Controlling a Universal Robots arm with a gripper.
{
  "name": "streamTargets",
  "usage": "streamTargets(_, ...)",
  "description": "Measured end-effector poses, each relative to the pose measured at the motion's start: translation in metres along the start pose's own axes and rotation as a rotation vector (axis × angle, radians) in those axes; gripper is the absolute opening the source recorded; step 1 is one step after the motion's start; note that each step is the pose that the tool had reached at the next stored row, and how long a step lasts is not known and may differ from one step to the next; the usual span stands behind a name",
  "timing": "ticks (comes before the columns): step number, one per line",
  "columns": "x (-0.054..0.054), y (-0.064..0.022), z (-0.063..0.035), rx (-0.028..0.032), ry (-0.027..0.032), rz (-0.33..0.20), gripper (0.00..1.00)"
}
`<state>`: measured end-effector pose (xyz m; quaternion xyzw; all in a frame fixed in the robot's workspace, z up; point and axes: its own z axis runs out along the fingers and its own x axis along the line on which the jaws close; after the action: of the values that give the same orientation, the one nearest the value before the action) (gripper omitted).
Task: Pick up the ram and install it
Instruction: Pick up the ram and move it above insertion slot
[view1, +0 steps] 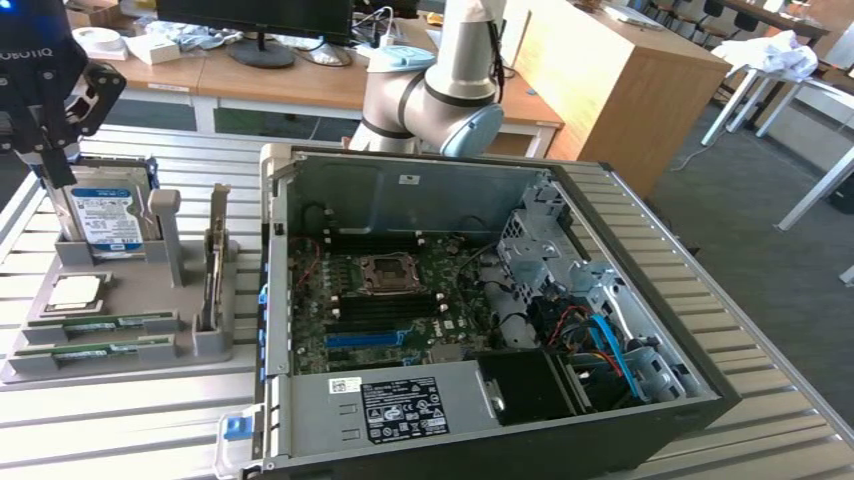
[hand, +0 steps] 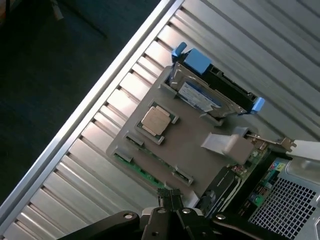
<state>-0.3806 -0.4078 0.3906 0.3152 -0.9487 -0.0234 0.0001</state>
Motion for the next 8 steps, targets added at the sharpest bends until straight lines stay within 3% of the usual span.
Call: streamTargets(8,0.0000,0.0000,0.0001,-0.0019,0.0058,-0.130,0.10)
